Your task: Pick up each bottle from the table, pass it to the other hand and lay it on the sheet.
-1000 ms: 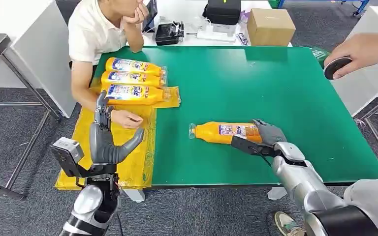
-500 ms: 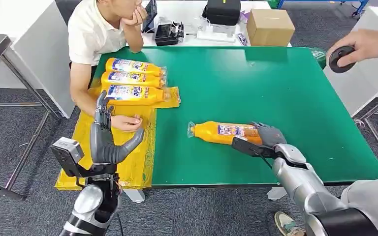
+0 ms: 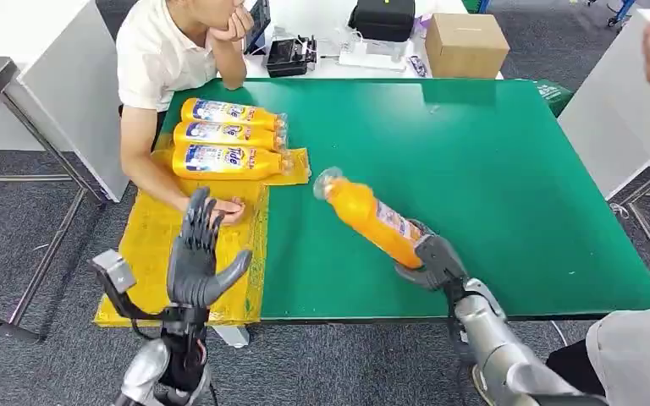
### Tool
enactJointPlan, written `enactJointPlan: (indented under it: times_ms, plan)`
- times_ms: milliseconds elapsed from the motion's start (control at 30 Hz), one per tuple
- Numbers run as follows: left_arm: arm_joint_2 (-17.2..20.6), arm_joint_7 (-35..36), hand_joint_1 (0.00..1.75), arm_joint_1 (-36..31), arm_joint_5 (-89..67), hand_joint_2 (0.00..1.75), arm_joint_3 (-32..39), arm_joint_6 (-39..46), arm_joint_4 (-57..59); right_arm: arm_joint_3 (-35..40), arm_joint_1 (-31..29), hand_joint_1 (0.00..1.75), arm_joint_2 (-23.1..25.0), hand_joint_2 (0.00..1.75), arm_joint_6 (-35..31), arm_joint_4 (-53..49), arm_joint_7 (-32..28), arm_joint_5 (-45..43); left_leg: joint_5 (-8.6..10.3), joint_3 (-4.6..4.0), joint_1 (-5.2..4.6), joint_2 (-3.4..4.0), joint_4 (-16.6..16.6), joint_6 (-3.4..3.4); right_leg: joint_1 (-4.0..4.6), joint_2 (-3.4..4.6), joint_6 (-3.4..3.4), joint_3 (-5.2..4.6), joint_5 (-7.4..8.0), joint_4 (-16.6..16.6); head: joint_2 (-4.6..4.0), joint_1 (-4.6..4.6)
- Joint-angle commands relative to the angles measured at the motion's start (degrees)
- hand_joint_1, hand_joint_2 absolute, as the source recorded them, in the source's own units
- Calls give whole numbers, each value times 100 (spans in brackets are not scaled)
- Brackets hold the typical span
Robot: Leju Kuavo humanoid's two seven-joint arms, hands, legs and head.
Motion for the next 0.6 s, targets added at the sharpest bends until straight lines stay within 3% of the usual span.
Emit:
enactJointPlan:
  times_ms: [33, 233, 467, 600]
  plan:
    - [548, 374, 0, 330, -696, 175, -228, -82, 515, -448, 613, 175, 512, 175, 948, -1679, 48, -1153, -8, 17, -4, 5, -10, -4, -3, 0, -5, 13, -9, -5, 0, 0]
    - [484, 362, 0, 206, -790, 175, -414, -446, 910, 179, 826, 175, 801, 175, 1217, -2242, 238, -1485, -9, 5, -3, 12, -9, -6, -3, 7, -7, 0, -8, -3, 0, -2]
    - [479, 403, 0, 162, -856, 175, -442, -541, 853, 555, 811, 175, 735, 175, 1387, -2272, 235, -1619, -5, -5, -2, 0, -6, -3, -2, -7, -3, -8, -8, -3, 0, -2]
    - [48, 405, 0, -110, -883, 175, -464, -176, 915, 1544, 724, 175, 849, 175, 1610, -2108, 731, -1295, -11, -1, -2, 10, -2, -3, -2, 1, -4, -4, -11, -1, 0, 2]
